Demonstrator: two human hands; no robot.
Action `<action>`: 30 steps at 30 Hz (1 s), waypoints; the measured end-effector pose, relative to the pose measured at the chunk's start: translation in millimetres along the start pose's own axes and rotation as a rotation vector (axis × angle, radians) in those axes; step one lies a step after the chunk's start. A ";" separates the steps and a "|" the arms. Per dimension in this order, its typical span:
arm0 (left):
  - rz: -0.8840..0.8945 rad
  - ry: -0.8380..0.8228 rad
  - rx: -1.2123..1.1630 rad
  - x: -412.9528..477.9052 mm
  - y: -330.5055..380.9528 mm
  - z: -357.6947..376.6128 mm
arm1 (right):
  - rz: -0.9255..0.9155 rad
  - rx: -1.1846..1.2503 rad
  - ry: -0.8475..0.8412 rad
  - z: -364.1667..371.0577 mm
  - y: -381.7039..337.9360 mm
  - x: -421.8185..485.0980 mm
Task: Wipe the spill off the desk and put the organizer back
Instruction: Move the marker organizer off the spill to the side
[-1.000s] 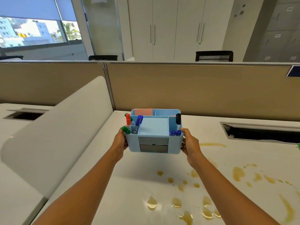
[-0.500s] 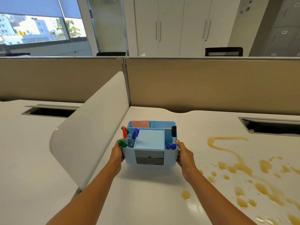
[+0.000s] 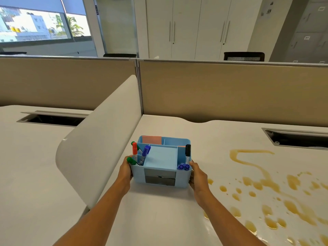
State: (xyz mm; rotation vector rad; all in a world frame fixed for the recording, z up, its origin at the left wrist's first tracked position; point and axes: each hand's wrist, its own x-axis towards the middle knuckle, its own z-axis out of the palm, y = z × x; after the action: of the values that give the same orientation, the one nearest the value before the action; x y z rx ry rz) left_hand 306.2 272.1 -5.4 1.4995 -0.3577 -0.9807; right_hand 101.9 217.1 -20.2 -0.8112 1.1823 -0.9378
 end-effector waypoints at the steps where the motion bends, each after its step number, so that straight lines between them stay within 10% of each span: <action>1: -0.001 0.001 -0.004 0.8 -0.9 0.1 | 0.002 -0.001 -0.001 0.0 1.0 0.9; 21: -0.009 0.210 -0.044 -6.8 15.2 9.3 | 0.009 0.034 -0.030 3.4 -1.8 5.0; 26: 0.525 0.393 0.354 -23.8 39.5 11.9 | -0.027 -0.002 -0.068 3.4 -7.3 3.0; 30: 1.010 0.170 0.772 -44.2 35.9 31.1 | -0.046 -0.004 -0.088 2.6 -10.6 -0.2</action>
State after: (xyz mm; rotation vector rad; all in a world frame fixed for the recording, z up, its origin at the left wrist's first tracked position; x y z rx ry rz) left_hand 268.3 276.0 47.2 1.7201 -1.3116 0.1337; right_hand 102.7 213.2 -10.1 -0.8779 1.0934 -0.9283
